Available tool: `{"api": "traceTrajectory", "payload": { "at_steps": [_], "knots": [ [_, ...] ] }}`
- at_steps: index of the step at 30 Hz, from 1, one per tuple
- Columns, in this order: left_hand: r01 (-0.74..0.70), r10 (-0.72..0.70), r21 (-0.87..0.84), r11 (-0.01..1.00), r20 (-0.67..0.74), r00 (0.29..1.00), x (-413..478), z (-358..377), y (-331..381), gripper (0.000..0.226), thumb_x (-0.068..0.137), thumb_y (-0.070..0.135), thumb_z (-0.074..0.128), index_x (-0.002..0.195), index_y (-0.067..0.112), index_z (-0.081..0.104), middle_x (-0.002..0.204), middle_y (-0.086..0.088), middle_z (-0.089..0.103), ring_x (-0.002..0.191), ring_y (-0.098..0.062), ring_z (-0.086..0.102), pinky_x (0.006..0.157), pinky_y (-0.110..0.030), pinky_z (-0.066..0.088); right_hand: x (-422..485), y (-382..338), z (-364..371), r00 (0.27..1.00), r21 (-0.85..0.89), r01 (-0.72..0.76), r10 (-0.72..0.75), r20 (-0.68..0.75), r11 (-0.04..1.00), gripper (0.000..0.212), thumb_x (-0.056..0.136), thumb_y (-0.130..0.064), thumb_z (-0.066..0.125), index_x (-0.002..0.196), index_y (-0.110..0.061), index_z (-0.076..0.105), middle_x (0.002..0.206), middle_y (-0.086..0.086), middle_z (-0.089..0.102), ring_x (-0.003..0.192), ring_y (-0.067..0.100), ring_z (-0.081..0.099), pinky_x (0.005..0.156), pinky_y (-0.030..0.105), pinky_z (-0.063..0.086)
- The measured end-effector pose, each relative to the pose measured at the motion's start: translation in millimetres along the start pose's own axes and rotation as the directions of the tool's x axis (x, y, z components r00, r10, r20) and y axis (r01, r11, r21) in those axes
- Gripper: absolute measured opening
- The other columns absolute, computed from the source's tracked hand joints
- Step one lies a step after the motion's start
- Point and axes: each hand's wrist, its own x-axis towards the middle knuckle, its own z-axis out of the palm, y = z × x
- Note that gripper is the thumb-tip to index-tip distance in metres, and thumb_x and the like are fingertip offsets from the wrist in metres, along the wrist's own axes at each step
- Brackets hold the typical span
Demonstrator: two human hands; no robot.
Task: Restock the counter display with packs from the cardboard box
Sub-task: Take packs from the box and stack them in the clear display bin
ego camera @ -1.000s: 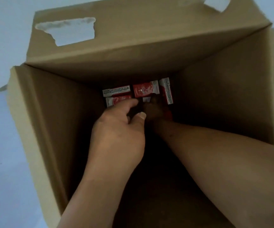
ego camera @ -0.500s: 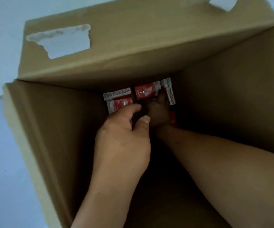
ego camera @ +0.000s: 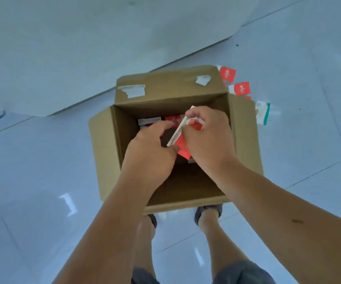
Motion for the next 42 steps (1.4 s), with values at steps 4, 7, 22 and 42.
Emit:
{"api": "traceTrajectory", "payload": {
  "at_steps": [4,7,22,42],
  "knots": [
    [-0.084,0.086,-0.121,0.989,0.013,0.996,-51.0,-31.6,50.5,0.030,0.089,0.034,0.064,0.115,0.048,0.061,0.095,0.030,0.066,0.086,0.010,0.060,0.070,-0.011,0.045,-47.8,-51.4,-59.3,0.999,0.087,0.042,-0.041,-0.006,0.995,0.028,0.087,-0.036,0.061,0.114,-0.041,0.062,0.112,-0.014,0.061,0.102,0.011,0.062,0.080,0.036,0.059],
    [-0.127,0.129,-0.259,0.958,-0.011,0.992,-87.1,-60.3,84.4,0.029,0.086,0.025,0.065,0.106,0.046,0.068,0.094,0.024,0.070,0.087,0.003,0.065,0.080,-0.026,0.054,-81.0,-89.6,-98.8,0.993,0.072,0.117,-0.118,0.000,0.990,0.038,0.090,-0.030,0.060,0.128,-0.038,0.060,0.120,-0.015,0.059,0.110,0.004,0.056,0.096,0.027,0.050],
    [-0.289,0.287,-0.347,0.892,-0.059,0.956,-284.4,-255.8,269.1,0.023,0.095,0.014,0.059,0.088,0.026,0.077,0.089,0.001,0.076,0.086,-0.018,0.071,0.081,-0.035,0.058,-223.5,-296.3,-312.0,0.625,-0.584,0.699,-0.750,0.219,0.413,0.071,0.066,-0.057,0.052,0.129,-0.026,0.059,0.128,-0.007,0.063,0.123,0.016,0.046,0.097,0.034,0.032],
    [-0.575,0.405,-0.313,0.755,-0.467,0.786,-356.9,-406.1,396.4,0.022,0.093,0.021,0.063,0.105,0.040,0.065,0.093,0.013,0.071,0.091,-0.017,0.069,0.083,-0.044,0.058,-207.8,-542.5,-473.1,0.461,-0.734,0.677,-0.808,0.366,0.053,0.055,0.086,-0.036,0.063,0.137,-0.028,0.043,0.129,-0.006,0.058,0.121,0.021,0.050,0.099,0.043,0.046]
  ]
}}
